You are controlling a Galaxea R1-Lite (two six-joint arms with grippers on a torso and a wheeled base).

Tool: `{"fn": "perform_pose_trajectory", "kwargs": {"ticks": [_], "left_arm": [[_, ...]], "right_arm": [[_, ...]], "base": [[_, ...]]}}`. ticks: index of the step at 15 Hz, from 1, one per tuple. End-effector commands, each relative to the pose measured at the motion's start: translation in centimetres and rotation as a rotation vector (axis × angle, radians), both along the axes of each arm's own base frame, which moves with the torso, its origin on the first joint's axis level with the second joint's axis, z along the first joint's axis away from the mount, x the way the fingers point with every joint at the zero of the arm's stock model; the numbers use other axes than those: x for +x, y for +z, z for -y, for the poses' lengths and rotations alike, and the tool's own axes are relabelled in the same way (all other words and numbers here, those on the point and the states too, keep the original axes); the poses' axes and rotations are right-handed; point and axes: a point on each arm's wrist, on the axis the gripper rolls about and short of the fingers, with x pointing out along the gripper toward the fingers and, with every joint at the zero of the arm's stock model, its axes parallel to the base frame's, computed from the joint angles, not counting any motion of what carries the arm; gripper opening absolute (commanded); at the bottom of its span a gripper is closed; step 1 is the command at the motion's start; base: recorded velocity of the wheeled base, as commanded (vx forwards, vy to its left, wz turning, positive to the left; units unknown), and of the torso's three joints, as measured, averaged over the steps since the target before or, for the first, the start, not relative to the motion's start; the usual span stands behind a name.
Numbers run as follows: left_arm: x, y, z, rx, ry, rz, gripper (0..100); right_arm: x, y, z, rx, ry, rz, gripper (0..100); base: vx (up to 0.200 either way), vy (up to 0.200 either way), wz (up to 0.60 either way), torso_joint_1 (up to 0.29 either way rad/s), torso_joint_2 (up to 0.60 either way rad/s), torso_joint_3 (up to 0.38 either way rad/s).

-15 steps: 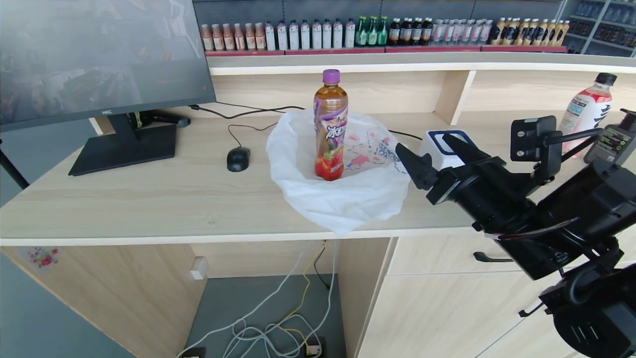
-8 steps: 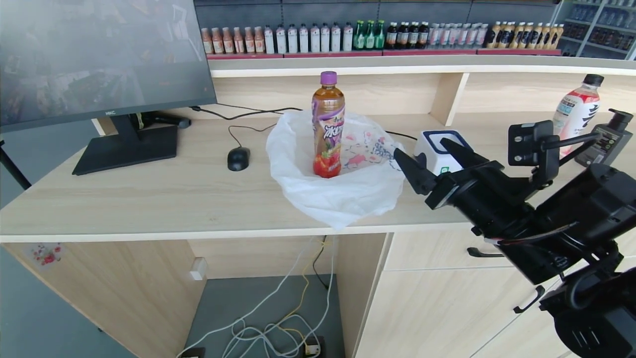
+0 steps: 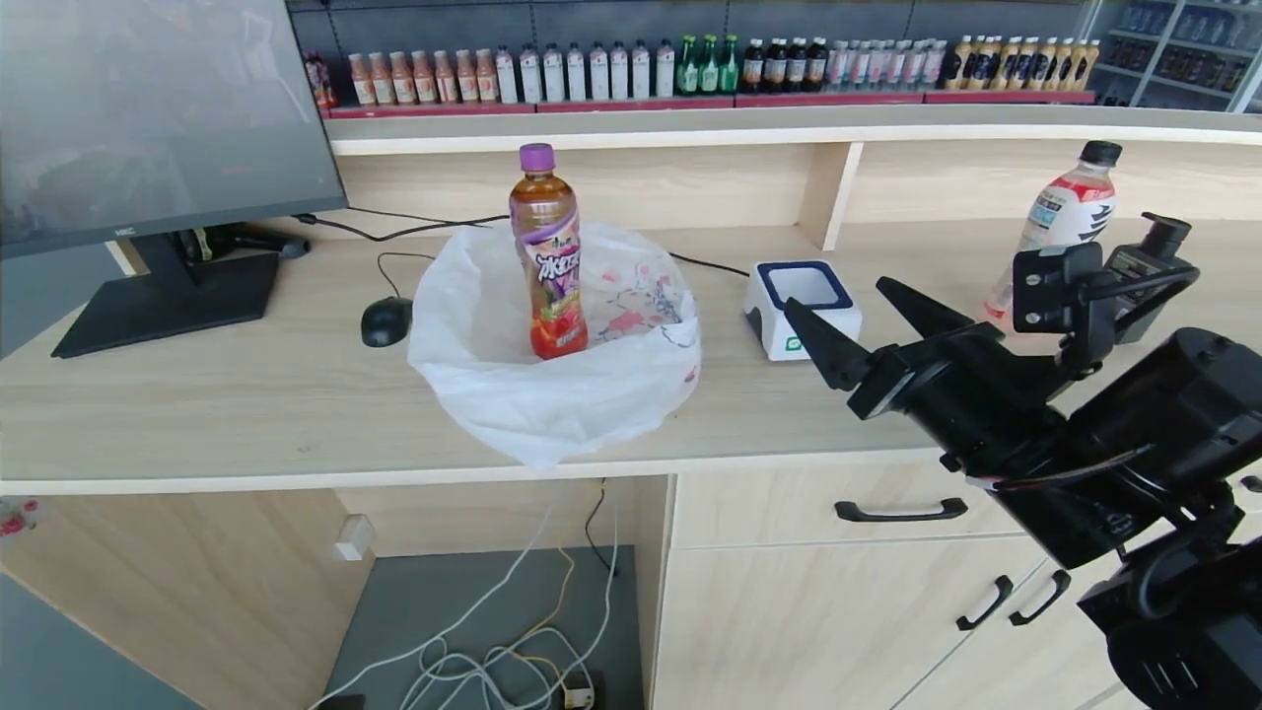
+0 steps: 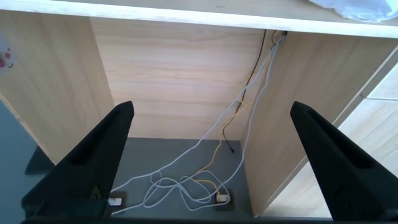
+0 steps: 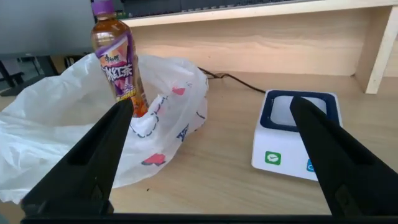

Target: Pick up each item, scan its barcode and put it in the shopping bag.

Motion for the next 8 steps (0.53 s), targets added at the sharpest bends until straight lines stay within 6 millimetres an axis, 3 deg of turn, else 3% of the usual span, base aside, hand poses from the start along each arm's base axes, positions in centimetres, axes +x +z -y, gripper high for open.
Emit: {"fn": "perform_pose_trajectory", "kwargs": {"ticks": [1, 8], "left_arm": [[0.00, 0.00, 0.00, -0.002, 0.000, 0.000, 100], [0.00, 0.00, 0.00, -0.003, 0.000, 0.000, 100]], "right_arm": [[-0.17, -0.04, 0.08, -0.001, 0.000, -0.002, 100], [-0.31, -0.09, 0.17, -0.002, -0.002, -0.005, 100]], "base": [[0.000, -0.200, 0.00, 0.002, 0.00, 0.002], [0.000, -0.200, 0.00, 0.001, 0.00, 0.002]]}}
